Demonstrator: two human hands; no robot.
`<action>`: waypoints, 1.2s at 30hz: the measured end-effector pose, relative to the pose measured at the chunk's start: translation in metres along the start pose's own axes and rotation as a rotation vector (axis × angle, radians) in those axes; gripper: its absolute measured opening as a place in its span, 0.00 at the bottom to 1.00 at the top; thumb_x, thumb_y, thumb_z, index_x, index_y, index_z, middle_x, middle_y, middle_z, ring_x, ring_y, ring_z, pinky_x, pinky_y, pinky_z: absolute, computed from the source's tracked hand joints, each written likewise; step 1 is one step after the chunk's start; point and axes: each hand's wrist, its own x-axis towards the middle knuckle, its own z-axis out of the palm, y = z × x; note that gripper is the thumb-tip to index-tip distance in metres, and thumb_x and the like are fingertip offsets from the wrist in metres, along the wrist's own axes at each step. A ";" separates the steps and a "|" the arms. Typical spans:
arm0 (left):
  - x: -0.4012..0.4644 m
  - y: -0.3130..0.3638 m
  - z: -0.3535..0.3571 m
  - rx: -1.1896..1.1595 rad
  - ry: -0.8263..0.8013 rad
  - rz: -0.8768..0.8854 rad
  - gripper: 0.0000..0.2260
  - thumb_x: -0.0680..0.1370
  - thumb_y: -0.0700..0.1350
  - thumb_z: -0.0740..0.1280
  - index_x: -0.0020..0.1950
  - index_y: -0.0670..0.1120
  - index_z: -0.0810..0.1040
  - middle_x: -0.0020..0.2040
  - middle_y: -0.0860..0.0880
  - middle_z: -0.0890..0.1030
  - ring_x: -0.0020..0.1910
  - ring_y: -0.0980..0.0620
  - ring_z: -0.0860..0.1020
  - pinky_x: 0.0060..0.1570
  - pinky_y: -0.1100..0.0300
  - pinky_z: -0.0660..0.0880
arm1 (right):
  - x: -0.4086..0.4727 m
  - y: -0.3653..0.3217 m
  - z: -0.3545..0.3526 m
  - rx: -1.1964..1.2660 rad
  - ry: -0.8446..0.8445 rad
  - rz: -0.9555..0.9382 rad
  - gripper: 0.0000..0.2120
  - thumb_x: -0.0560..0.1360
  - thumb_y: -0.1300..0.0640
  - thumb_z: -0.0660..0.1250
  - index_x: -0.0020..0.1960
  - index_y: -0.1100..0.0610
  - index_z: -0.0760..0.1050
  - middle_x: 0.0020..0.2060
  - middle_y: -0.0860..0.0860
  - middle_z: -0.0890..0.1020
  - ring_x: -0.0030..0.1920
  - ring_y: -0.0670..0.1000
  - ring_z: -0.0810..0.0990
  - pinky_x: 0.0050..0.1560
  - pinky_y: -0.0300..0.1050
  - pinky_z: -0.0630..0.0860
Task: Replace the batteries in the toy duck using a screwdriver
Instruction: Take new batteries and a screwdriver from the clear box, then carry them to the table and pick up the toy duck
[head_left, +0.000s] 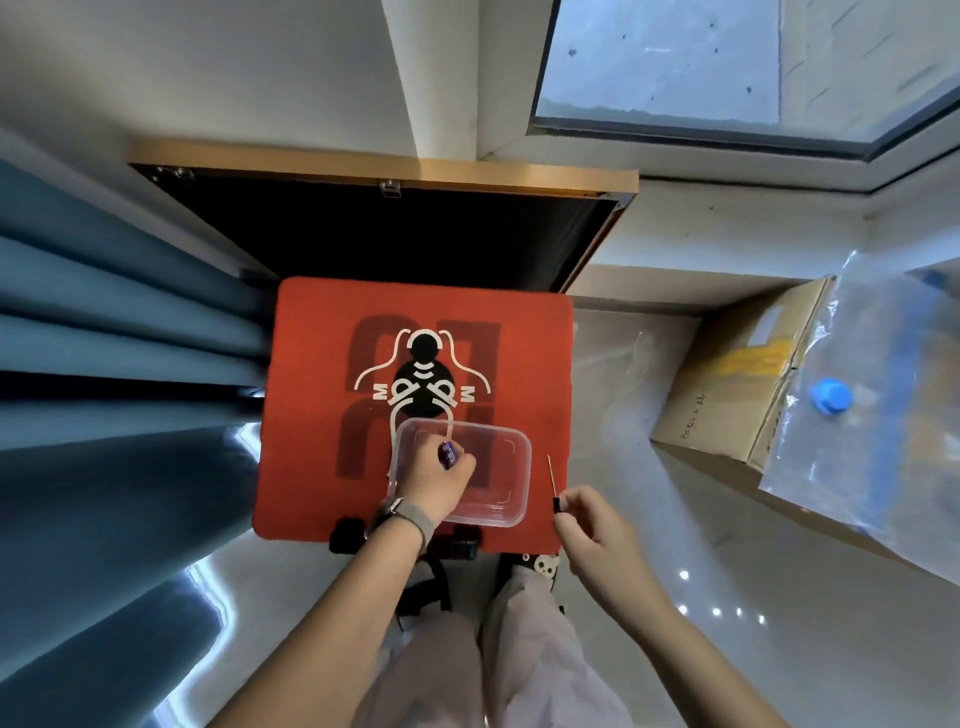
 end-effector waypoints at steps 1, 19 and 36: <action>-0.014 0.010 -0.006 -0.214 -0.048 -0.079 0.02 0.78 0.40 0.63 0.45 0.44 0.73 0.36 0.48 0.71 0.30 0.54 0.70 0.27 0.63 0.68 | -0.003 -0.003 0.000 0.077 0.009 0.038 0.06 0.76 0.60 0.60 0.41 0.55 0.73 0.30 0.48 0.73 0.30 0.46 0.68 0.33 0.39 0.67; -0.348 0.122 -0.075 -0.291 -0.836 0.170 0.07 0.81 0.42 0.59 0.46 0.50 0.75 0.30 0.52 0.66 0.25 0.57 0.64 0.19 0.69 0.56 | -0.305 -0.077 -0.055 0.983 0.626 0.012 0.14 0.83 0.56 0.53 0.38 0.57 0.64 0.24 0.48 0.60 0.26 0.49 0.60 0.26 0.39 0.61; -0.721 -0.079 0.023 0.632 -1.391 0.217 0.10 0.82 0.52 0.57 0.48 0.46 0.71 0.31 0.52 0.64 0.26 0.56 0.62 0.19 0.67 0.52 | -0.767 0.098 0.100 1.538 1.477 0.149 0.11 0.82 0.58 0.55 0.45 0.60 0.72 0.24 0.53 0.70 0.26 0.50 0.66 0.25 0.35 0.64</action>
